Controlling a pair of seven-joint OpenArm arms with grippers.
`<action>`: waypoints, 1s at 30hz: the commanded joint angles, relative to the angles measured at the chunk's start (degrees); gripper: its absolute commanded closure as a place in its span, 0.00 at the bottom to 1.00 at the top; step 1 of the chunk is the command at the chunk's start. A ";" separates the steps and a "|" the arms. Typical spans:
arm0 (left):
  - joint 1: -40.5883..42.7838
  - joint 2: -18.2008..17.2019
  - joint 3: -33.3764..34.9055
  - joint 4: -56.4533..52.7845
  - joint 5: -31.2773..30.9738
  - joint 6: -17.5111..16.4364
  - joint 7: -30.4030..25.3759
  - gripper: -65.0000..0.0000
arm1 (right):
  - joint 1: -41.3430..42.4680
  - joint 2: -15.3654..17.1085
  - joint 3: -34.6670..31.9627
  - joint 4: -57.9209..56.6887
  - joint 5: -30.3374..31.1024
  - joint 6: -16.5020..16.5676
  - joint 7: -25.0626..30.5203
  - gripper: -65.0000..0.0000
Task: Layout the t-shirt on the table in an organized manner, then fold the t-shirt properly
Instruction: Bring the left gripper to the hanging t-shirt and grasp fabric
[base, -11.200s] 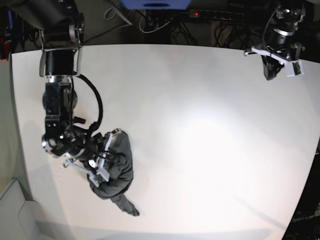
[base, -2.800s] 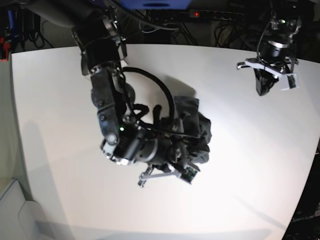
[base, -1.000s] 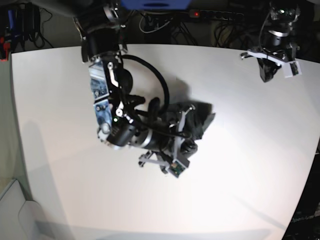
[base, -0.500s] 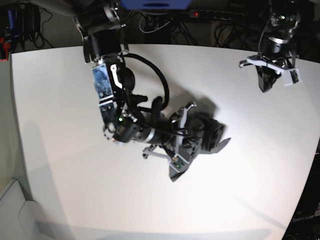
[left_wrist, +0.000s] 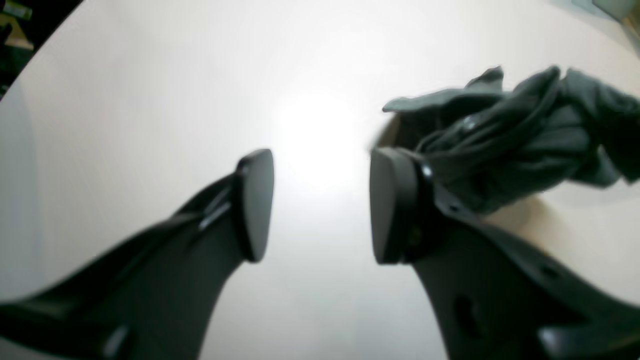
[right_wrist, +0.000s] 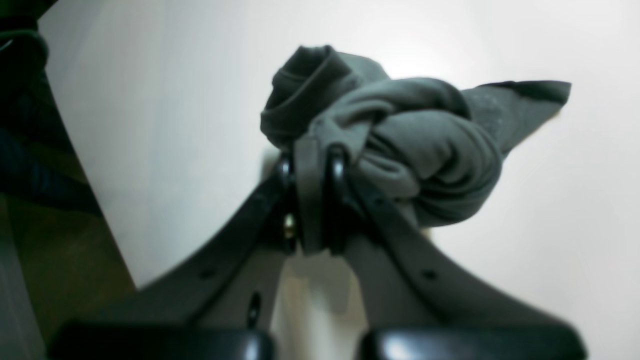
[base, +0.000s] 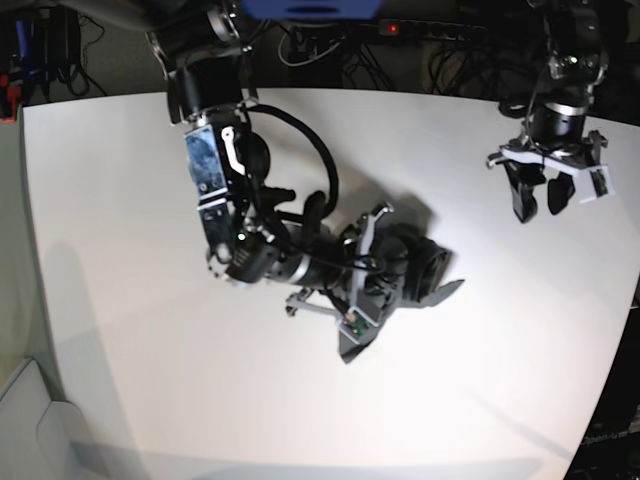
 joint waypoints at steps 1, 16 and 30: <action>-1.50 -0.56 0.34 0.98 -0.23 -1.44 -1.43 0.54 | 1.26 -0.57 -0.13 0.66 1.03 0.07 1.24 1.00; -17.06 -0.03 6.67 -1.75 0.30 -6.45 11.58 0.52 | 1.17 -0.57 -0.21 0.58 0.94 0.07 1.32 1.00; -21.36 -0.65 11.77 -7.64 0.30 -6.54 11.58 0.42 | 1.26 -0.57 -0.21 0.58 0.94 0.07 1.32 1.00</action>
